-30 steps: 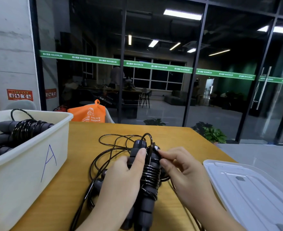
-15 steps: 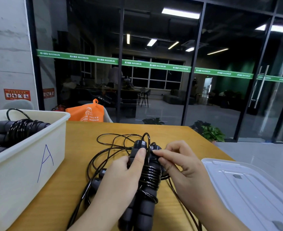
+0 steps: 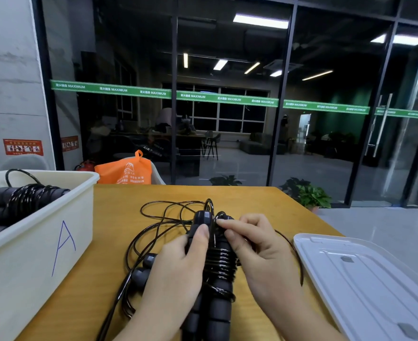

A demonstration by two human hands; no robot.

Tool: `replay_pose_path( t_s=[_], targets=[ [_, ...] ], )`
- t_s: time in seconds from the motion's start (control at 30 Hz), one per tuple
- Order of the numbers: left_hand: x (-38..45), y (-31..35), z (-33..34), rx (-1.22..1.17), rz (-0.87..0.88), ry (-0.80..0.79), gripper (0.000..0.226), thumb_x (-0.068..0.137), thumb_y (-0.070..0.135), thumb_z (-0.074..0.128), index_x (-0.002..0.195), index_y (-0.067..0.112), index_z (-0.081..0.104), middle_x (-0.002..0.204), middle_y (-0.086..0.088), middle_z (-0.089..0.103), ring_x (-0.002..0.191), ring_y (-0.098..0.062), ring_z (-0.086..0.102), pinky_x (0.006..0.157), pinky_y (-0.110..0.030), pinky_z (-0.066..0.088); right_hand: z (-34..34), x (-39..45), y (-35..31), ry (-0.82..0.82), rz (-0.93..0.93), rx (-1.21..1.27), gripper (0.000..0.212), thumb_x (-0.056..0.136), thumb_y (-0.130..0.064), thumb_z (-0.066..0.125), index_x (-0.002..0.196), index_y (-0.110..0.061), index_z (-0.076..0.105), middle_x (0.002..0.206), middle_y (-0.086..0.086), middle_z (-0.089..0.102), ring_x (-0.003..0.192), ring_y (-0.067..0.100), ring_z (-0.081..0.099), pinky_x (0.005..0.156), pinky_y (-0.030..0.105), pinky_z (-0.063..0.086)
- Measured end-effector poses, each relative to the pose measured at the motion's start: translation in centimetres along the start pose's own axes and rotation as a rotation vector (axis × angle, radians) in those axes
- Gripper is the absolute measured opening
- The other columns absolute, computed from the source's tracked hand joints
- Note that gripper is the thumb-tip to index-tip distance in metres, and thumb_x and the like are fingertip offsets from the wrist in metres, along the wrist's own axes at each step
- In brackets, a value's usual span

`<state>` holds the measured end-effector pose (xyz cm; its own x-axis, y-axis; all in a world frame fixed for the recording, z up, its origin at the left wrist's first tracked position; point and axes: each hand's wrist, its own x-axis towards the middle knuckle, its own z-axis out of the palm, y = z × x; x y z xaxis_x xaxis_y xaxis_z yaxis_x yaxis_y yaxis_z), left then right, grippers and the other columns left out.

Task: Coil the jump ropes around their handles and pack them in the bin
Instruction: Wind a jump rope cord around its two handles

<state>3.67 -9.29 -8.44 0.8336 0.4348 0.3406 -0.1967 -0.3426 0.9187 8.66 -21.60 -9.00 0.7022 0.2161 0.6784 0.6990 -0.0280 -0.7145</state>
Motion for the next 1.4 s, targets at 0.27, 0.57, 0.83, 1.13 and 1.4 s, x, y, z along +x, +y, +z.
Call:
replay_pose_path(
  t_s=[0.27, 0.57, 0.83, 1.13, 1.4],
  targets=[
    [1.0, -0.1, -0.7, -0.285, -0.248, 0.208, 0.054, 0.091, 0.056, 0.042, 0.074, 0.012, 0.067, 0.076, -0.010, 0.071, 0.082, -0.032, 0.066, 0.084, -0.049, 0.052, 0.8, -0.2, 0.3, -0.140, 0.454, 0.104, 0.079, 0.054, -0.075, 0.068, 0.116, -0.026, 0.060, 0.106, -0.013, 0.067, 0.099, -0.001, 0.062, 0.095, 0.028, 0.050],
    [0.9, 0.2, 0.1, -0.476, -0.261, 0.225, 0.052, 0.092, 0.051, 0.044, 0.063, 0.017, 0.070, 0.060, -0.004, 0.070, 0.074, -0.032, 0.068, 0.075, -0.046, 0.054, 2.0, -0.9, 0.1, -0.492, 0.375, 0.408, 0.063, 0.067, -0.043, 0.079, 0.125, -0.039, 0.056, 0.121, 0.000, 0.067, 0.114, 0.018, 0.063, 0.102, 0.041, 0.047],
    [0.7, -0.1, 0.8, -0.547, -0.274, 0.163, 0.049, 0.094, 0.050, 0.043, 0.070, 0.019, 0.073, 0.076, -0.013, 0.073, 0.080, -0.036, 0.070, 0.080, -0.056, 0.055, 2.1, -1.1, 0.6, -0.410, 0.378, 0.431, 0.097, 0.061, -0.037, 0.081, 0.143, -0.039, 0.029, 0.132, -0.012, 0.059, 0.118, 0.007, 0.060, 0.101, 0.028, 0.047],
    [0.5, -0.2, 1.2, -0.531, -0.210, 0.225, 0.047, 0.095, 0.048, 0.039, 0.074, 0.022, 0.072, 0.071, -0.002, 0.072, 0.080, -0.027, 0.069, 0.080, -0.047, 0.055, 2.0, -1.4, -0.2, -0.334, 0.330, 0.263, 0.090, 0.055, -0.054, 0.073, 0.125, -0.066, 0.018, 0.137, -0.034, 0.041, 0.116, -0.015, 0.050, 0.093, 0.011, 0.045],
    [0.1, 0.0, 1.2, -0.514, -0.197, 0.185, 0.039, 0.095, 0.046, 0.040, 0.087, 0.020, 0.068, 0.074, -0.002, 0.073, 0.080, -0.025, 0.069, 0.081, -0.048, 0.055, 2.3, -1.3, 0.2, -0.247, 0.263, 0.247, 0.079, 0.066, -0.036, 0.077, 0.133, -0.041, 0.036, 0.119, -0.019, 0.064, 0.105, 0.000, 0.063, 0.084, 0.014, 0.049]
  ],
)
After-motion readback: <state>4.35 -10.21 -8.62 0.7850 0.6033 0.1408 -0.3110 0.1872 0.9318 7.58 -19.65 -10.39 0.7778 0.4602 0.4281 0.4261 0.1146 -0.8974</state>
